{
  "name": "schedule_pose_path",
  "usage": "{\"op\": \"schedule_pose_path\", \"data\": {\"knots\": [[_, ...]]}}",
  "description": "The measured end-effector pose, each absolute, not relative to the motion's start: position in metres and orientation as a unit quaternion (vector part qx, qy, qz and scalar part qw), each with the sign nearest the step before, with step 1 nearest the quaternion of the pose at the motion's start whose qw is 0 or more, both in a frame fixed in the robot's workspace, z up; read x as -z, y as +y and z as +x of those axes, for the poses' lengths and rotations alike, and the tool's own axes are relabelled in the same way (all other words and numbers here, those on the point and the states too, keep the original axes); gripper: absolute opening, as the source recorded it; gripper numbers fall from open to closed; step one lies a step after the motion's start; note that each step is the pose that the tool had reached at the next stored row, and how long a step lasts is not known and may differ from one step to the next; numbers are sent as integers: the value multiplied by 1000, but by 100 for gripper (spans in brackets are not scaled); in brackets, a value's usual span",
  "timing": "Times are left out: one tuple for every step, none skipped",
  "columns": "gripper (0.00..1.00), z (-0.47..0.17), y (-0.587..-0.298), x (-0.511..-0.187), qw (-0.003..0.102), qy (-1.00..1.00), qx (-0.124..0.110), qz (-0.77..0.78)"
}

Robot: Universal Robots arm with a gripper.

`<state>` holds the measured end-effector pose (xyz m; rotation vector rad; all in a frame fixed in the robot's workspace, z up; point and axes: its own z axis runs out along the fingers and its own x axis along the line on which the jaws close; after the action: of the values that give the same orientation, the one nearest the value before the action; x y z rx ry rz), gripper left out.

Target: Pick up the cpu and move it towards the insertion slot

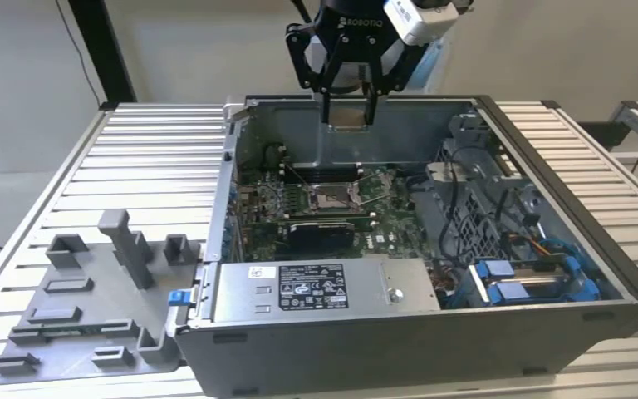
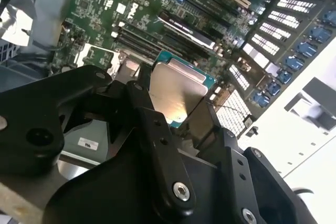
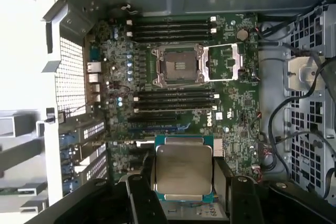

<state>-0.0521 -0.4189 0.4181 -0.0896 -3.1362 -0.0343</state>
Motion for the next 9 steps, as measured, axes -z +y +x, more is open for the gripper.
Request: {"op": "schedule_pose_path", "data": {"knots": [[0,-52,-416,-418,2,-1000,11,-29],[0,-52,-414,-418,2,-1000,11,-29],[0,-52,-411,-418,2,-1000,11,-29],[0,-52,-408,-418,2,-1000,11,-29],[0,-51,-405,-418,2,-1000,11,-28],[0,-51,-403,-418,2,-1000,11,-28],[0,-51,-400,-418,2,-1000,11,-28],[0,-50,-398,-418,2,-1000,11,-28],[0,-50,-395,-418,2,-1000,11,-28]]}}
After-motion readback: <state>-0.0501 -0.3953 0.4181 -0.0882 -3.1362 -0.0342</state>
